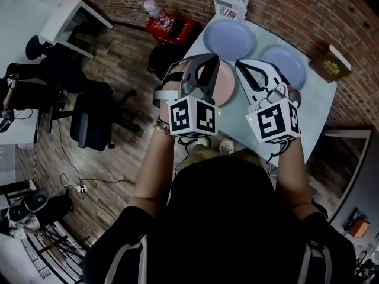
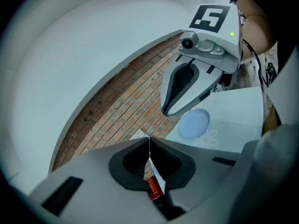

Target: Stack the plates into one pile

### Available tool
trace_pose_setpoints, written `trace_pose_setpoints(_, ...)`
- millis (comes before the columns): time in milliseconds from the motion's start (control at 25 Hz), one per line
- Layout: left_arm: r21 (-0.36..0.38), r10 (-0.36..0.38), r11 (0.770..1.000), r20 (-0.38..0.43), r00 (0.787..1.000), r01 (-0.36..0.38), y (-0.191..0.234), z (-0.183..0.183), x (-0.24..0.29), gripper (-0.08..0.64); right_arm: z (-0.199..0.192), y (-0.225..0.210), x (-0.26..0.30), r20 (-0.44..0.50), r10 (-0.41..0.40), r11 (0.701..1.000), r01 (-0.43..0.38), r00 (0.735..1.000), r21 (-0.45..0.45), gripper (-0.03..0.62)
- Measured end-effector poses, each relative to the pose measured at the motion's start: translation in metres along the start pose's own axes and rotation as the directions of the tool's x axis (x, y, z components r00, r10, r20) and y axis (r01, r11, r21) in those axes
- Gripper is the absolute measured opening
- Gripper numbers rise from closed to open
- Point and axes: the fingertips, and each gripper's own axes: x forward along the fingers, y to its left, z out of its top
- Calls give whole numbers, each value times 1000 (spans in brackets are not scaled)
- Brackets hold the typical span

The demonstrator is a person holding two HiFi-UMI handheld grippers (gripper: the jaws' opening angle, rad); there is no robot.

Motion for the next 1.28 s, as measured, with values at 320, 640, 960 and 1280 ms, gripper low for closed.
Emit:
trace_pose_setpoints(320,-28,-50,998,-21,999,49,-18,-12,8,21,-2,-2,-1,-3,-1,1000,1,1000,-12,35)
trace_pose_setpoints(640,-90,-89,993,-145,985,77,-58,-63,28,21,-8,1,1,-17,8,1000,-7,1000,7,35)
trace_pose_setpoints(960,-115,-178,981,-227,957,155,-108,-110,44,23,-19,5,1,-32,28,999,-27,999,30,35)
trace_pose_setpoints(1280,-134,-305,951,-290,907,277,-162,-141,52,115,-26,5,-2,-26,51,997,-50,998,55,35)
